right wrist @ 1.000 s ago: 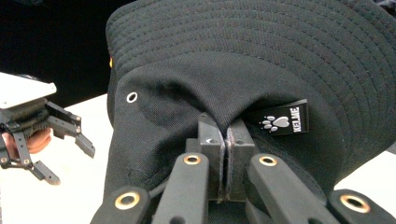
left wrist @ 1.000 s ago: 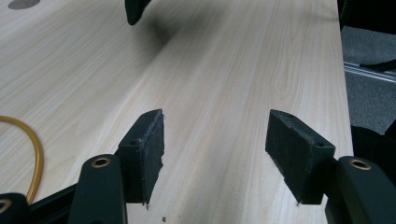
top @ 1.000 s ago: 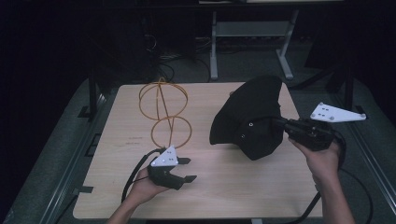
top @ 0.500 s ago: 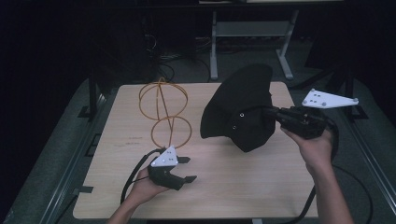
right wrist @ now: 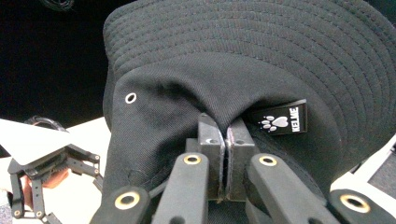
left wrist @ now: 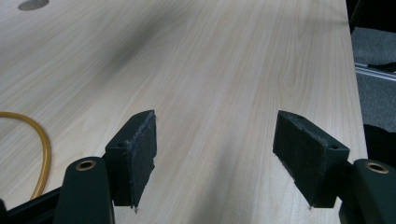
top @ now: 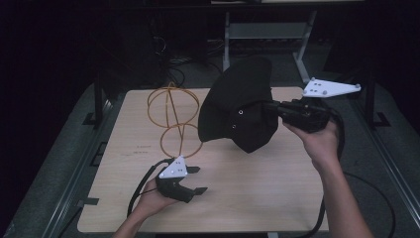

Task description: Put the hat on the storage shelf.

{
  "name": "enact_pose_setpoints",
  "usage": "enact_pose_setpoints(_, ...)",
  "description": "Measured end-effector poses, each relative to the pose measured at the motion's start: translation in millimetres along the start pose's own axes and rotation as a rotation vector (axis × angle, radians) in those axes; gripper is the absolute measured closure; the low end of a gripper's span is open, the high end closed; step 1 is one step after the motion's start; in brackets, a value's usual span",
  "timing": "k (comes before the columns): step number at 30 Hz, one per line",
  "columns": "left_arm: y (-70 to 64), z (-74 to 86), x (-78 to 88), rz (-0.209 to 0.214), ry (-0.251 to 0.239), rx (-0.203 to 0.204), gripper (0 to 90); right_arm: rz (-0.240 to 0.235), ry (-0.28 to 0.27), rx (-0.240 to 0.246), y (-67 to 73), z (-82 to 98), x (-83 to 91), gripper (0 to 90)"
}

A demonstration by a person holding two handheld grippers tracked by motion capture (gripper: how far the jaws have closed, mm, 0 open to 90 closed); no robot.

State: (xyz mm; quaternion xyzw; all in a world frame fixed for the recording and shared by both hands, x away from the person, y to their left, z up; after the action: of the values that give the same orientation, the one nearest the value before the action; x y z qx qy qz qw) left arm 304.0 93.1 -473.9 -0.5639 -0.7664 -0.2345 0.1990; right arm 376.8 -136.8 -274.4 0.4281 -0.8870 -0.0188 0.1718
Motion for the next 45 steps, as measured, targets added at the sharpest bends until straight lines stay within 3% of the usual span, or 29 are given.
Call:
enact_pose_setpoints(16,1.5,1.6,0.6,-0.01,-0.01,0.014,28.7,-0.056,0.013,0.024,14.5,-31.2,-34.2,87.8)
enact_pose_setpoints(26,3.7,3.2,1.2,-0.01,-0.004,0.001,28.3,-0.091,0.026,0.039,26.2,-51.7,-56.8,87.8)
enact_pose_setpoints(31,5.4,3.4,3.0,-0.019,-0.019,0.022,28.3,-0.106,0.043,0.051,34.0,-63.4,-70.3,87.8)
enact_pose_setpoints(45,6.9,4.3,2.7,-0.023,-0.012,0.004,28.3,-0.129,0.075,0.083,44.0,-84.0,-100.0,87.8)
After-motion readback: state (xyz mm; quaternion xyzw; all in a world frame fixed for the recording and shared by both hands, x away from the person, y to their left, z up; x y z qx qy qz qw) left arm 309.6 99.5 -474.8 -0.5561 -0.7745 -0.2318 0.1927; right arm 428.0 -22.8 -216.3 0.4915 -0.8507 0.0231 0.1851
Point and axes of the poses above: each handheld gripper's, and its own axes: x roughly backward along the jaws, z roughly out of its underside, y roughly to its left, the point moved 9 cm from there along -x, roughly forward along the jaws, and after that the axes turned 9 degrees about -x, right-handed, at the moved point
